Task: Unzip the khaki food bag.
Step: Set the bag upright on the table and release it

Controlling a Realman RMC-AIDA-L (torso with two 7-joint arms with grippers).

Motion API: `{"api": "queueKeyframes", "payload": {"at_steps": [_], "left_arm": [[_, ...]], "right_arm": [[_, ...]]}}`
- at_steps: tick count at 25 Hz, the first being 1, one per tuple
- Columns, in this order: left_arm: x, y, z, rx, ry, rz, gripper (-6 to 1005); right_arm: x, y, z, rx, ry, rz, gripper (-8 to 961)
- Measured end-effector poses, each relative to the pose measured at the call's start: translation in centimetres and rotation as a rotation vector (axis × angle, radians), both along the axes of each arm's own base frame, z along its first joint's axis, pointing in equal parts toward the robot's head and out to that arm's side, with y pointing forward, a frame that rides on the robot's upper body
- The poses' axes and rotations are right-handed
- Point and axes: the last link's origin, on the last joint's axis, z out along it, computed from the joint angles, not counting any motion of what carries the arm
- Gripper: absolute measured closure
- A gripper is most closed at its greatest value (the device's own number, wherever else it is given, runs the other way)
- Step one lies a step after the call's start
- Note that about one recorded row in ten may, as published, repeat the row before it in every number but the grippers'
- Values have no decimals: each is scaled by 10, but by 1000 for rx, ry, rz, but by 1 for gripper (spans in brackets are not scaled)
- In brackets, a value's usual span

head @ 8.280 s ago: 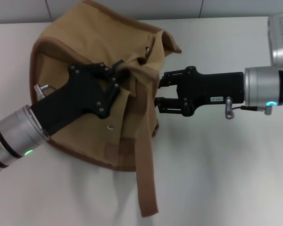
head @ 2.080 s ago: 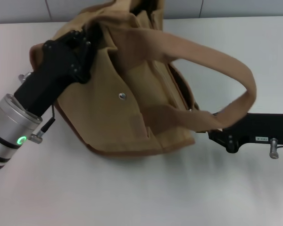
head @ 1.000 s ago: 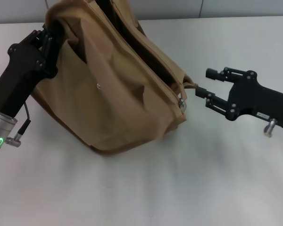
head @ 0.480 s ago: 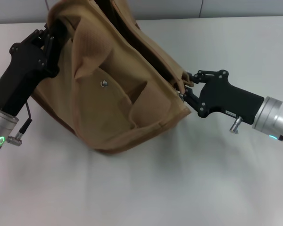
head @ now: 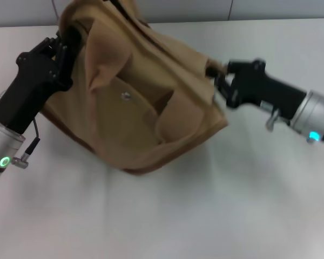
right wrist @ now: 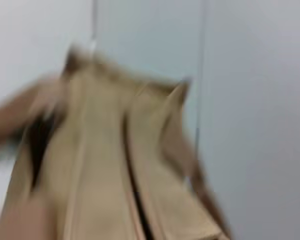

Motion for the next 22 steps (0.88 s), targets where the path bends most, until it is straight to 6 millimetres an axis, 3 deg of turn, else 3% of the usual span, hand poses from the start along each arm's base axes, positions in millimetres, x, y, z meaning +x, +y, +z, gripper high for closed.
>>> {"api": "queueKeyframes", "payload": {"at_steps": [7,11,19,22], "left_arm": [[2,6,-18,-83,50,27,807],[1,1,-23,-126,51,21,806],[-10,-3,-29,-198,22,98,804],[-15,-9,-18,-167,21,75,803]], "right_arm": [[-31,40,31,-9,162,-61,884],[-29,48,39,-3,224,-133,887],[-13,41,50,45,326,-201,796],[-6,27,54,42,358,-176,725]]}}
